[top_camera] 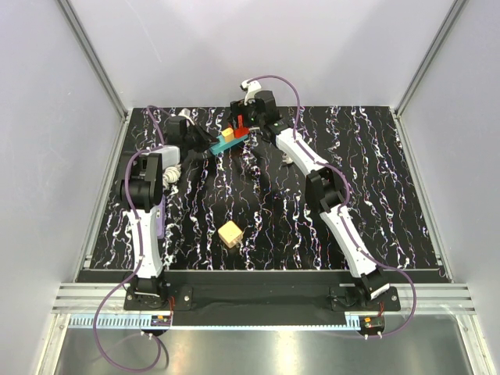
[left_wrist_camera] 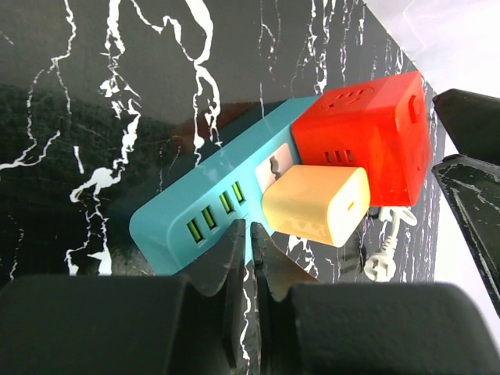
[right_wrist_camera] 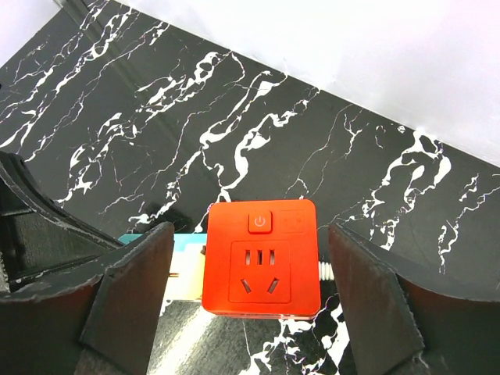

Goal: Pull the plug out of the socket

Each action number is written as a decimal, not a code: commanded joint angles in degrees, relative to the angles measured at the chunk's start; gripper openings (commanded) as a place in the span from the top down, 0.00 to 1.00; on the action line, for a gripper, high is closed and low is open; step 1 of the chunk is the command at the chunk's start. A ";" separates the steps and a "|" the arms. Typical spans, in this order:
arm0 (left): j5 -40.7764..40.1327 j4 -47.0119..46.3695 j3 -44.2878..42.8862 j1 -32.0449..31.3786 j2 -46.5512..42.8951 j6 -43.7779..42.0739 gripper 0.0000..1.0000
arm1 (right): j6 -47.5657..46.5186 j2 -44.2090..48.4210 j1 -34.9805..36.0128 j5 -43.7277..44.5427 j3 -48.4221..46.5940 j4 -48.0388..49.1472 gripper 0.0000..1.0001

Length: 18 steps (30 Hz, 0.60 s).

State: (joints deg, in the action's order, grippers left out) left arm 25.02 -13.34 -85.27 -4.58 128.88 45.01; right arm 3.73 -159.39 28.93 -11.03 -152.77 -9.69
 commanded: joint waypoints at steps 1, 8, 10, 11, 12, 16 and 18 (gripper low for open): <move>-1.63 1.03 -2.26 -0.25 0.23 -0.98 0.88 | -0.30 -0.92 0.51 1.01 -3.50 2.05 0.15; -2.25 3.06 -2.79 -0.17 1.02 -1.24 0.88 | -0.83 -1.54 0.51 1.36 -3.68 2.49 0.19; -2.08 2.97 -2.70 -0.17 1.20 -1.24 0.89 | -0.83 -1.97 0.52 0.84 -3.76 2.84 0.20; -2.08 2.97 -2.62 -0.25 1.20 -0.98 0.89 | -0.83 -2.06 0.43 0.74 -3.94 2.93 0.20; -1.90 2.89 -2.62 -0.17 1.20 -0.98 0.89 | -0.91 -2.24 0.51 0.83 -3.94 2.93 0.20; -1.90 2.71 -2.53 -0.25 1.11 -0.89 0.89 | -1.18 -2.50 0.51 1.44 -4.03 3.19 0.22; -1.73 2.62 -2.62 -0.25 1.11 -0.81 0.89 | -1.35 -2.76 0.51 1.45 -4.03 3.36 0.23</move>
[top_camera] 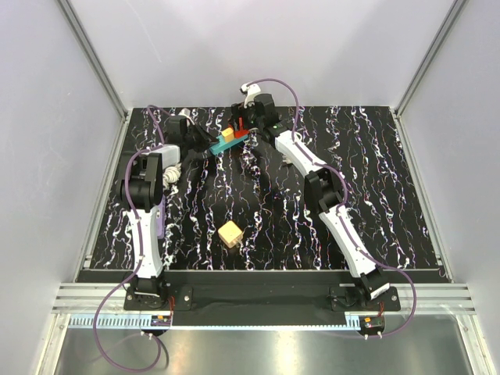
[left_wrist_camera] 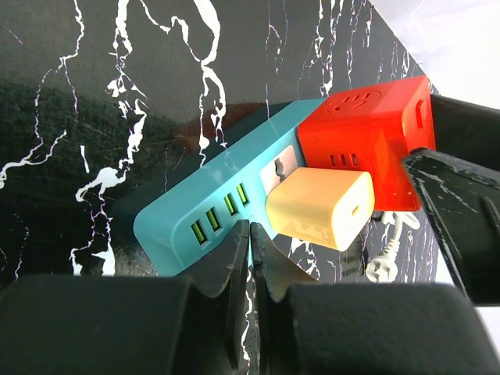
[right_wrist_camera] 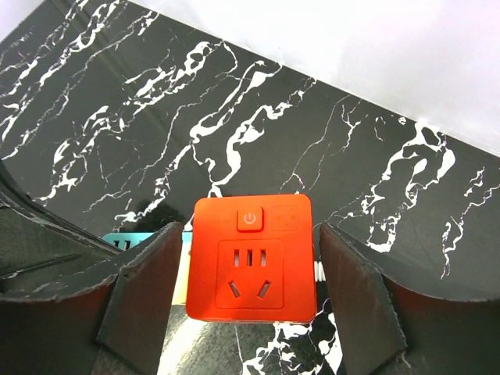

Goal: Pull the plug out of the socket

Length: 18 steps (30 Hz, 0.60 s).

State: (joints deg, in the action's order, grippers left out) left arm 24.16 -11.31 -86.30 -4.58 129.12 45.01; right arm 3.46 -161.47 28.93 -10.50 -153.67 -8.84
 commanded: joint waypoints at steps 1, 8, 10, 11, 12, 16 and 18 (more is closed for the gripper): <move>-0.70 0.41 -1.50 -0.25 0.87 -0.81 0.89 | -1.09 -0.86 0.43 0.84 -3.13 2.60 0.24; -0.43 0.15 -1.41 -0.25 0.78 -0.63 0.89 | -1.09 -1.22 0.43 0.66 -3.31 2.95 0.28; -0.43 0.06 -1.41 -0.25 0.87 -0.45 0.89 | -1.00 -1.48 0.52 0.57 -3.39 3.13 0.30; -0.43 0.06 -1.33 -0.25 0.78 -0.45 0.89 | -1.00 -1.48 0.52 0.57 -3.40 3.04 0.30; -0.43 0.06 -1.32 -0.25 0.87 -0.37 0.89 | -1.00 -1.48 0.52 0.57 -3.40 3.13 0.31; -0.43 0.15 -1.59 -0.25 0.96 -0.19 0.89 | -0.65 -1.83 0.51 0.05 -3.57 3.48 0.33; -0.52 0.15 -1.68 -0.25 1.13 -0.10 0.89 | -0.65 -2.01 0.60 -0.04 -3.75 3.48 0.33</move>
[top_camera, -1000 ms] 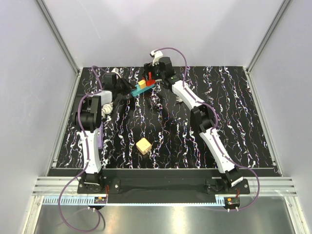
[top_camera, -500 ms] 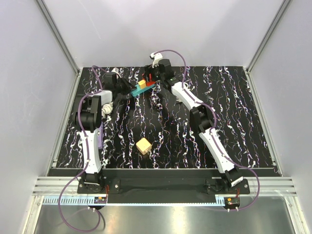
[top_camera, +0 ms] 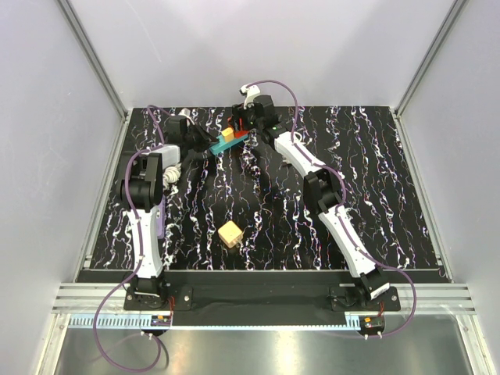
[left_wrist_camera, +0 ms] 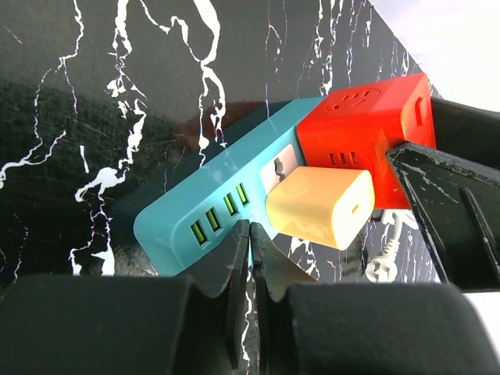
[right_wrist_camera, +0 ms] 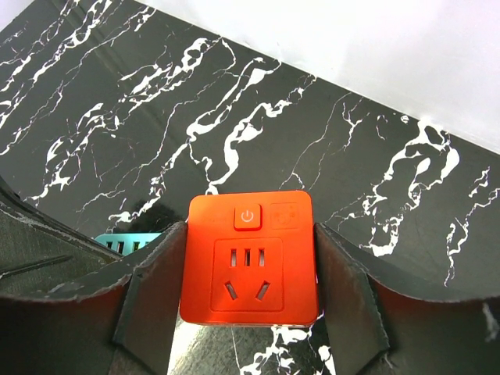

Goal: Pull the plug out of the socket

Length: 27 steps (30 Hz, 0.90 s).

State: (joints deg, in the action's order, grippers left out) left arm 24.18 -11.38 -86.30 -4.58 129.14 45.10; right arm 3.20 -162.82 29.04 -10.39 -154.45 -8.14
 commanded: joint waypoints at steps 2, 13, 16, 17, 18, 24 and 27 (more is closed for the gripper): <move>-0.54 0.48 -2.20 -0.25 1.29 -0.28 0.89 | -0.30 -0.74 0.50 -0.24 -2.87 2.96 0.32; -0.54 0.13 -2.55 -0.25 1.73 0.25 0.89 | -0.57 -0.65 0.76 -1.83 -2.34 3.22 0.27; -0.45 0.04 -2.73 -0.25 1.90 0.34 0.89 | -0.56 -0.92 0.76 -1.30 -2.35 3.31 0.27; -0.37 0.04 -2.64 -0.25 1.99 0.34 0.89 | -0.57 -0.92 0.76 -1.64 -2.43 3.39 0.27; -0.28 0.04 -2.82 -0.25 2.08 0.34 0.89 | -0.39 -1.00 0.84 -1.74 -2.43 3.31 0.27; -0.28 0.04 -2.73 -0.25 1.99 0.43 0.89 | -0.21 -1.71 1.02 -1.91 -2.61 3.92 0.30; -0.54 0.48 -2.99 -0.25 2.17 0.34 0.89 | 0.05 -2.93 1.02 -1.91 -3.83 3.92 0.34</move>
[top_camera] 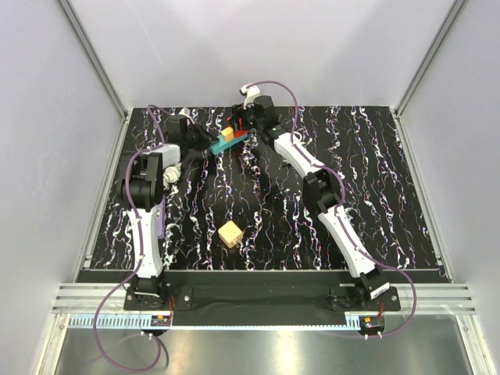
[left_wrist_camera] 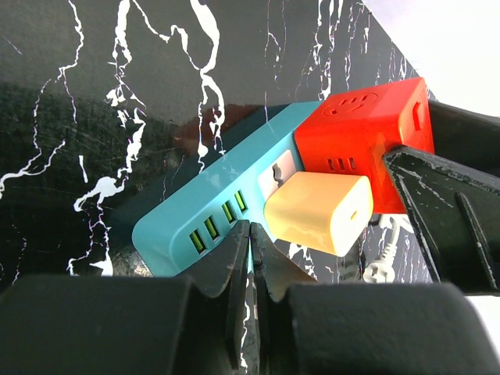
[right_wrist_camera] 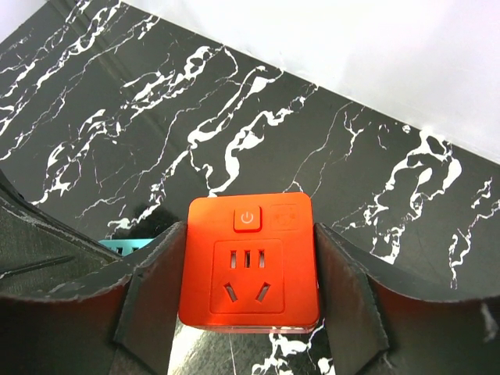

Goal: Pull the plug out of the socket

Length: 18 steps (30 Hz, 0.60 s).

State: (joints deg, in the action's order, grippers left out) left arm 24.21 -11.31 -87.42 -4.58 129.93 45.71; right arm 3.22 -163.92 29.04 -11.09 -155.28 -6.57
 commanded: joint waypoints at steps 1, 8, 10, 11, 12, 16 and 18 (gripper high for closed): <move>-0.56 0.59 -2.05 -0.25 1.38 -0.10 0.89 | 0.20 -1.93 1.11 -1.04 -3.18 2.35 0.37; -1.79 4.53 -3.99 -0.25 2.78 0.34 0.90 | 0.20 -1.67 1.20 -1.48 -3.01 3.05 0.74; -2.67 6.38 -5.30 -0.43 3.14 -0.36 0.91 | 0.29 -1.41 1.28 -1.56 -3.01 3.31 0.84; -3.20 9.09 -6.00 -0.43 3.66 -0.88 0.91 | 0.03 -0.97 1.46 -1.22 -3.10 3.58 0.92; -4.24 10.33 -6.53 -0.60 3.84 -1.41 0.93 | 0.20 -0.62 1.72 0.79 -3.36 3.67 1.00; -6.10 13.77 -7.77 -0.69 4.02 -2.91 0.97 | -0.14 2.80 3.30 2.21 0.57 6.03 1.00; -6.27 15.52 -8.29 -0.87 4.28 -3.52 0.98 | -1.29 3.69 4.09 4.31 2.09 9.29 1.00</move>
State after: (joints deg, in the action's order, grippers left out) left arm 21.56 -3.03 -94.63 -5.02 132.14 44.95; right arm 3.14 -164.20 29.74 -9.26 -154.50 -3.60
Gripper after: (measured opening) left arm 0.030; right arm 0.680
